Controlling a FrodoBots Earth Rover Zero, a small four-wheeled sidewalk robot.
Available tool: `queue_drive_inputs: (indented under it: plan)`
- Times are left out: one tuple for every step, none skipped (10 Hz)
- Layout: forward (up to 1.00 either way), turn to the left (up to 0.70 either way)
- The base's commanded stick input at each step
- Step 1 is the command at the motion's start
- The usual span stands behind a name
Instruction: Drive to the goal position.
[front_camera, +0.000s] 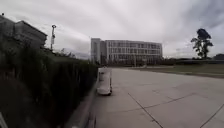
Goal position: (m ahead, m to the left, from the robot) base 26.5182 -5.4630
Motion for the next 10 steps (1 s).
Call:
queue_drive_inputs:
  plan:
    - [0.0, 0.04]
    - [0.0, 0.04]
    - [0.0, 0.0]
    - [0.0, 0.04]
    - [0.0, 0.01]
    - [0.0, 0.03]
    - [0.0, 0.02]
    - [0.0, 0.0]
    - [0.0, 0.02]
    - [0.0, 0.03]
